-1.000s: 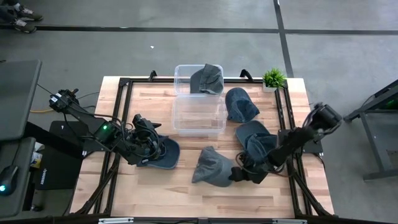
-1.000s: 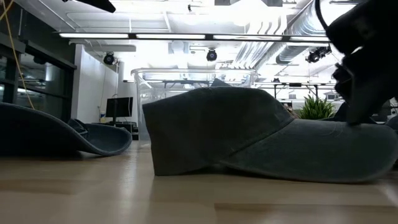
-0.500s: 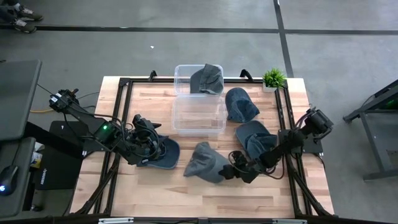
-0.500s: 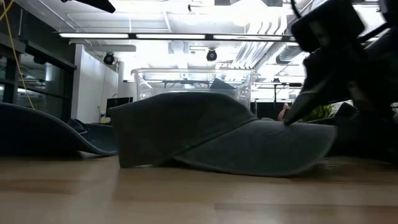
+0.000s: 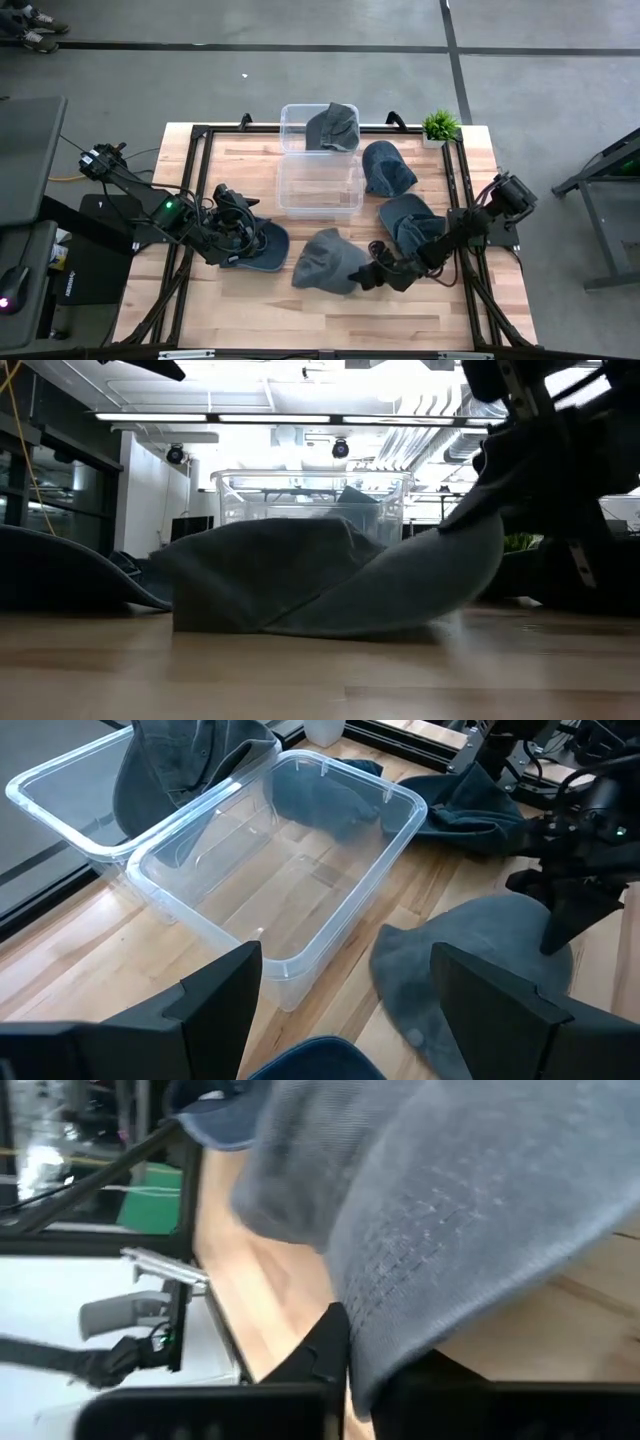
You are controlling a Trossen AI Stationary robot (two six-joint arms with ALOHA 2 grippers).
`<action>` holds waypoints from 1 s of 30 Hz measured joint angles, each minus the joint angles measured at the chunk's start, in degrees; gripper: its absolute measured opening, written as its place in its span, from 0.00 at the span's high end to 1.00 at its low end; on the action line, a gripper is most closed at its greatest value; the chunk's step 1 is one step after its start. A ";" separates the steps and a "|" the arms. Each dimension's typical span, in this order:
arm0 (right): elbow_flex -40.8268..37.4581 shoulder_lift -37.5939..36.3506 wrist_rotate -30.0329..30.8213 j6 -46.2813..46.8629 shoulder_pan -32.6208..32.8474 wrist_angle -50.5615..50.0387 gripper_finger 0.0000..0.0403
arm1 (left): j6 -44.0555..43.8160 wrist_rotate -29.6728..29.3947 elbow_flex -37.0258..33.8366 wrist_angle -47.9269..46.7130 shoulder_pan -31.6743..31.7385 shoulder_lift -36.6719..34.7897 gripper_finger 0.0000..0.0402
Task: Pick & Place hat
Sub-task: Put the gray cap into the top transparent bin
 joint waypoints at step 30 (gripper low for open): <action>9.60 -7.51 -2.76 -29.18 -0.33 -0.65 0.99 | 0.88 -0.98 -0.03 5.81 0.01 -0.70 0.29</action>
